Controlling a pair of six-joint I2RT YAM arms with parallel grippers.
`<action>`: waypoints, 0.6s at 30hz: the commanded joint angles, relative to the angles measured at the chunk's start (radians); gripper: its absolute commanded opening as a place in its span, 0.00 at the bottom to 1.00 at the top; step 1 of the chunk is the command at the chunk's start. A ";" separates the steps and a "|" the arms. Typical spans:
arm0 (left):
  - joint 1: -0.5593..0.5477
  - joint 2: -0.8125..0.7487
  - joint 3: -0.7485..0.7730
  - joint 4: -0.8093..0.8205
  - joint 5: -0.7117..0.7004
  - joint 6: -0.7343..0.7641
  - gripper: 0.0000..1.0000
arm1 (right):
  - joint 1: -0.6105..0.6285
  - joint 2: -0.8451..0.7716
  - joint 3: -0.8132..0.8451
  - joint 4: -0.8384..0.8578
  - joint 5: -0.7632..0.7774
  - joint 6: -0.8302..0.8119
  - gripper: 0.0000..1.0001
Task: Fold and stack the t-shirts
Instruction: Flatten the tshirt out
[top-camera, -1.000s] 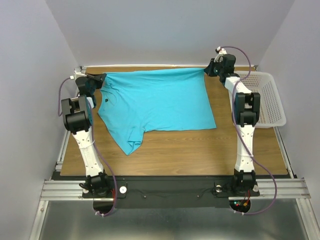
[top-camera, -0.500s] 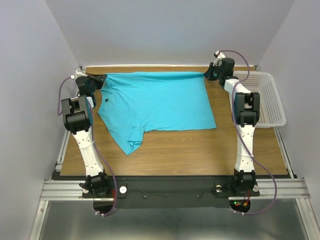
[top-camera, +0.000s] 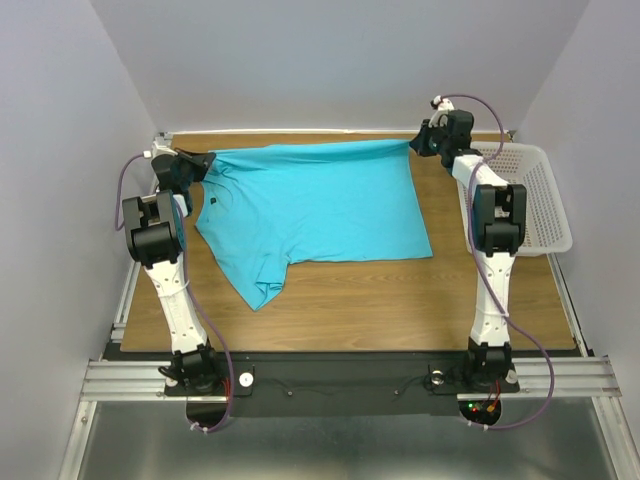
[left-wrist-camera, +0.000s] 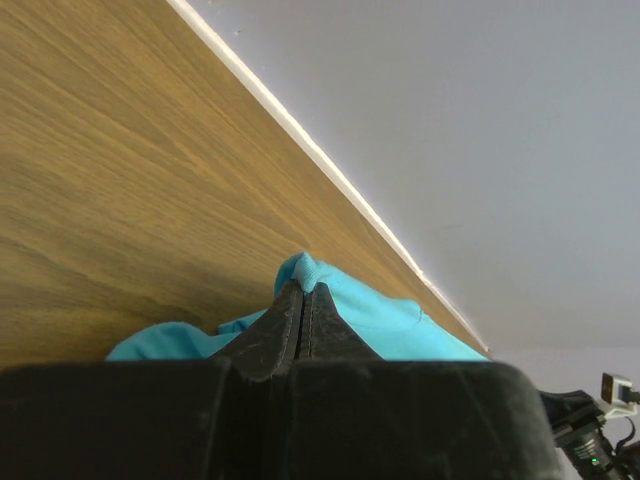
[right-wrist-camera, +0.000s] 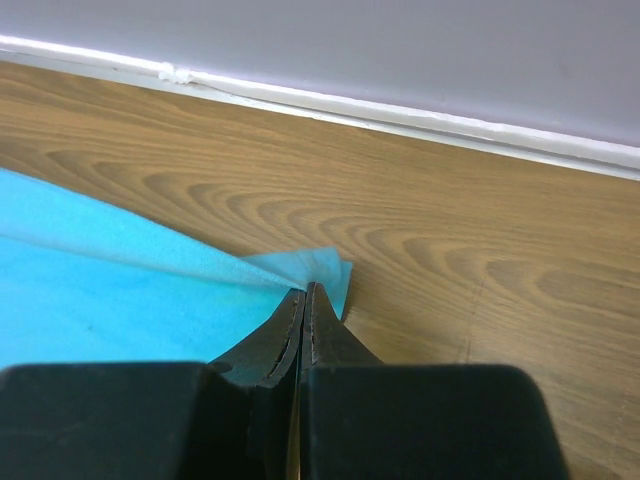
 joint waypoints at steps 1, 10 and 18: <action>0.014 -0.083 -0.019 0.021 0.011 0.042 0.00 | 0.001 -0.078 -0.023 0.053 -0.007 -0.020 0.01; 0.018 -0.080 0.004 -0.005 0.019 0.056 0.00 | 0.001 -0.113 -0.086 0.053 -0.042 -0.032 0.01; 0.020 -0.097 -0.011 -0.011 0.025 0.073 0.00 | 0.000 -0.148 -0.141 0.053 -0.064 -0.074 0.01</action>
